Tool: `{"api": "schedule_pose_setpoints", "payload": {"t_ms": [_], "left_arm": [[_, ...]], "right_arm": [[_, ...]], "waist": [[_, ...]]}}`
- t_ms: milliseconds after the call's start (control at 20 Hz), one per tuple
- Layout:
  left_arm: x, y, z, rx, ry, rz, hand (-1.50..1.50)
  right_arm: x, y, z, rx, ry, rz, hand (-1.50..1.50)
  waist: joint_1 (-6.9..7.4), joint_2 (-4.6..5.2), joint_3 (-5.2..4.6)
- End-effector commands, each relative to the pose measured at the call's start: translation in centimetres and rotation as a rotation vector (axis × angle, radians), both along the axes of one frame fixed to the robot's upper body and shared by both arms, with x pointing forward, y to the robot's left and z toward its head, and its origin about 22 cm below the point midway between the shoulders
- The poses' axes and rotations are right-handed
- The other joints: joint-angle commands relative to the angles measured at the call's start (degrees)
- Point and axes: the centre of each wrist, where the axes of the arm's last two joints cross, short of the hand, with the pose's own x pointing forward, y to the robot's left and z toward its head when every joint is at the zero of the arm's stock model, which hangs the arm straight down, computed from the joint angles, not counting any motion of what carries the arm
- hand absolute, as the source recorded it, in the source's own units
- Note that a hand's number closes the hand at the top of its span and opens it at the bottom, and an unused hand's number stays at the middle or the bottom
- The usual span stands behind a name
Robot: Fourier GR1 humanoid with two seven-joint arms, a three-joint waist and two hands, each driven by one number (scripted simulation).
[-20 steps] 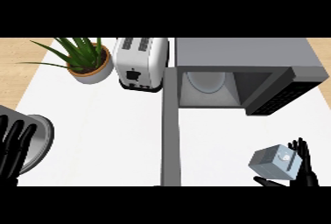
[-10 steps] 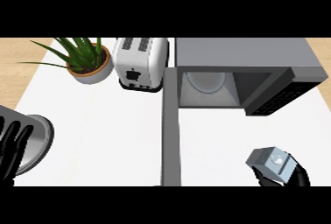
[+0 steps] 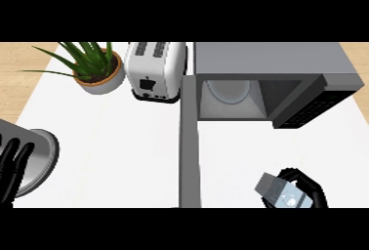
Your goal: Pick up the milk, place it into the microwave and close the microwave
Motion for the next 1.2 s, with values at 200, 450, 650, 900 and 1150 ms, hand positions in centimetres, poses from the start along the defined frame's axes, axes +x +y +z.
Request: {"api": "schedule_pose_setpoints", "payload": {"t_ms": [200, 450, 650, 900, 1150], "left_arm": [[-0.2, 0.6, 0.8, -0.005, 0.007, 0.005, -1.5], [0.2, 1.8, -0.2, 0.006, 0.034, 0.016, -1.5], [0.9, 1.7, 0.4, -0.026, 0.032, 0.016, -1.5], [-0.3, 4.0, -1.1, -0.006, 0.044, 0.016, -1.5], [-0.4, 4.7, -0.9, 0.0, 0.045, 0.019, -1.5]], "right_arm": [[1.4, 5.8, 2.0, 0.034, -0.066, 0.08, 1.5], [3.3, 8.4, 4.5, 0.0, -0.094, 0.041, 1.5], [5.9, 9.7, 6.7, -0.074, -0.092, 0.049, 1.5], [11.5, 13.4, 10.6, -0.173, -0.085, 0.001, 1.5], [15.3, 14.0, 11.3, -0.262, -0.006, -0.094, 1.5]], "waist": [[0.04, 0.06, 0.02], [0.15, 0.06, 0.03], [0.14, 0.1, 0.04], [1.02, 0.13, 0.0], [1.18, 0.25, 0.02]]}}
